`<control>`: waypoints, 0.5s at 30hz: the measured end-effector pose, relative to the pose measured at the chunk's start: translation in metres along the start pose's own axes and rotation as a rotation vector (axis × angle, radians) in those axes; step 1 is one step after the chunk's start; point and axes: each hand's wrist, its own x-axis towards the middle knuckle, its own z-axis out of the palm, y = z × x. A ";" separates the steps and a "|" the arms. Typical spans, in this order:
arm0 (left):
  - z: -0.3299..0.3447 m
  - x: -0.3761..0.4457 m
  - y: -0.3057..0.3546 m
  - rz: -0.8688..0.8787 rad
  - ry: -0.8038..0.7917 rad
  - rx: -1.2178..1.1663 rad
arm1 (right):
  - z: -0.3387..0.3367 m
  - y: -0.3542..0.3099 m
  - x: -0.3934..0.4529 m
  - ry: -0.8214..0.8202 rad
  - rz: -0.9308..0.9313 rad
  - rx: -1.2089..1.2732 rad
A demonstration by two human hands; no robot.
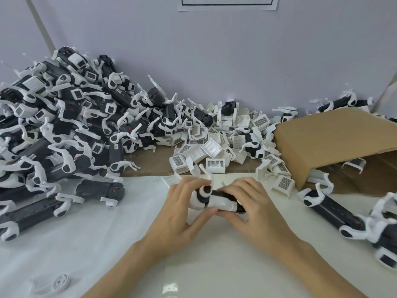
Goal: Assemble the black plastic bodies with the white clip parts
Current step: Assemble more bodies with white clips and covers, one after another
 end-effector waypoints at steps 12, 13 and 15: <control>0.000 0.006 0.006 -0.099 -0.021 -0.135 | 0.008 -0.005 -0.002 0.014 0.077 0.020; -0.001 0.006 0.007 -0.117 -0.024 -0.156 | 0.007 -0.005 -0.002 0.013 0.096 0.035; -0.002 0.007 0.007 -0.198 -0.029 -0.249 | 0.006 -0.006 -0.002 0.006 0.102 0.042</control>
